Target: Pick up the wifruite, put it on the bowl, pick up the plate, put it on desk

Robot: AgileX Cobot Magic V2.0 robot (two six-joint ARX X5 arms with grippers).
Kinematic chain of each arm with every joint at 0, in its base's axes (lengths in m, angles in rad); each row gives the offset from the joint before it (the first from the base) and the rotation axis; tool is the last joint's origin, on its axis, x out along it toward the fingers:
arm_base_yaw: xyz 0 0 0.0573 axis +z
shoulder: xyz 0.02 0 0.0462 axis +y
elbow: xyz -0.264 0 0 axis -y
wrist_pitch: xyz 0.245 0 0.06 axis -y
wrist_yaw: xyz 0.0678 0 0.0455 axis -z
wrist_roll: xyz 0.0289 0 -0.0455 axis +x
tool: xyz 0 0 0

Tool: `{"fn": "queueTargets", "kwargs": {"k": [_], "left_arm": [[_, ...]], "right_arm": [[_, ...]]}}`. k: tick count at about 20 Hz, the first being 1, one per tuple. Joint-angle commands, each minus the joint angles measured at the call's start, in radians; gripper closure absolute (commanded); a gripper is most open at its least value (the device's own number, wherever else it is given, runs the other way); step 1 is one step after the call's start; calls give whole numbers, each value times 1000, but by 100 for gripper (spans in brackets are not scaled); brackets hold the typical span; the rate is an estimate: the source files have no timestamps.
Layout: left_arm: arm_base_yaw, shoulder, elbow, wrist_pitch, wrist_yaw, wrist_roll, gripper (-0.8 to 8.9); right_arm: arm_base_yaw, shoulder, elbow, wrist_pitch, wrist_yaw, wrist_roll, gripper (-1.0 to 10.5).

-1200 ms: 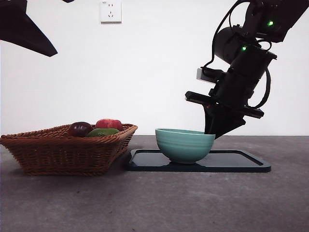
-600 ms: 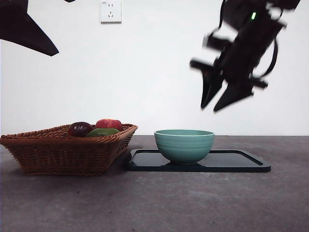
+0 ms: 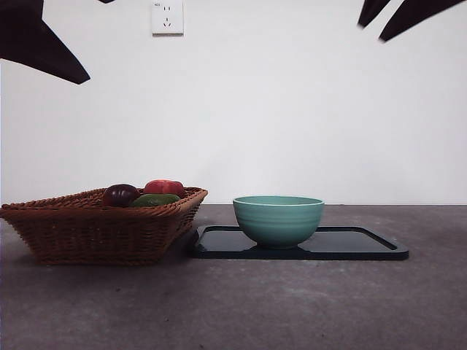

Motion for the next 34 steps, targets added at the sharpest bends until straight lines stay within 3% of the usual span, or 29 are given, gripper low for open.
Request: {"fn": "queueTargets", "kwargs": {"k": [1,12,34], "left_arm": [[-6,6,8,6,5,15,439],[-6,6,8,7,5,15,439],[-6,6,9,54,4,15,442]], "right_arm": [[14,-61,-51,-2,-2,-19,778],[79,-406,-402,21,-67,-15,779],[79,-441,-407,23,-77,-10,779]]}}
